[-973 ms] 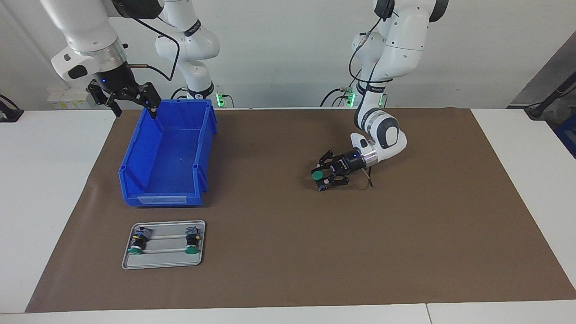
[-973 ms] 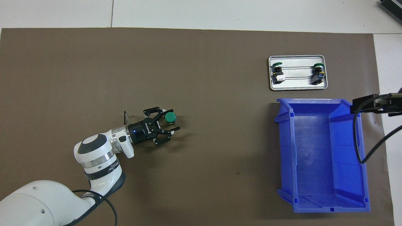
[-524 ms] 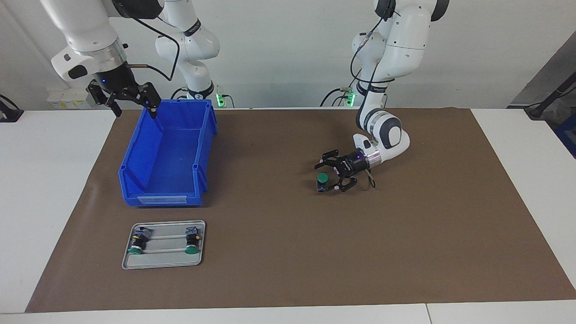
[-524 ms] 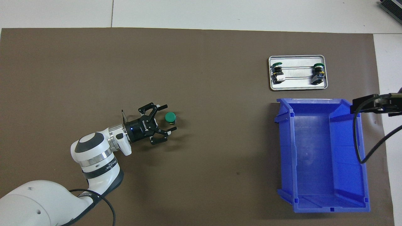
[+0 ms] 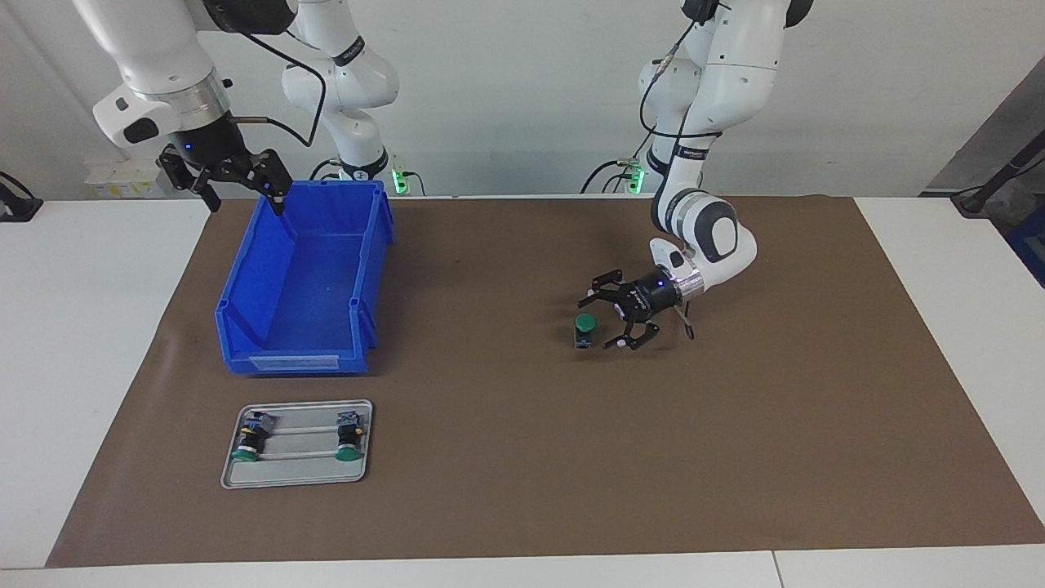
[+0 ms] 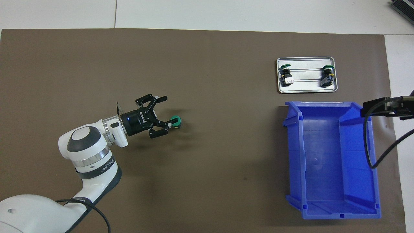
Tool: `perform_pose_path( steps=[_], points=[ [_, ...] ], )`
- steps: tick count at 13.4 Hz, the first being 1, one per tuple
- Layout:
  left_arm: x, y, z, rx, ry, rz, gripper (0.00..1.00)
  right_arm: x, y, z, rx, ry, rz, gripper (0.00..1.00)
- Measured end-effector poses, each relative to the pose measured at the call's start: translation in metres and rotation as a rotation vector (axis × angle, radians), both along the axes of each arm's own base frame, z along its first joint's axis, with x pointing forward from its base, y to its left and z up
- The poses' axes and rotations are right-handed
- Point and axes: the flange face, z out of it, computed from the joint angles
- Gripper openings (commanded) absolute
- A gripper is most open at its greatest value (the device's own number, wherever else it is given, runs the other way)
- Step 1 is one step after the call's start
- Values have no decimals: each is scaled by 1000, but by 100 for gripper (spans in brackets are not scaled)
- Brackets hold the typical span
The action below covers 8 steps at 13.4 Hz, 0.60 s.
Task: Place and press button with both arms
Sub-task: 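Set the button upright on the table and open the left gripper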
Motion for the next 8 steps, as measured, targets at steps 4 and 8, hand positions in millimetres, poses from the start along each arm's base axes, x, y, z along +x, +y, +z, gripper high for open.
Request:
perform_pose_path(
  steps=[4, 8],
  points=[
    [27, -11, 57, 102, 139, 0, 99, 0, 0, 0, 0, 0, 0, 100],
    [33, -22, 118, 257, 302, -1, 99, 0, 0, 0, 0, 0, 0, 100]
  ],
)
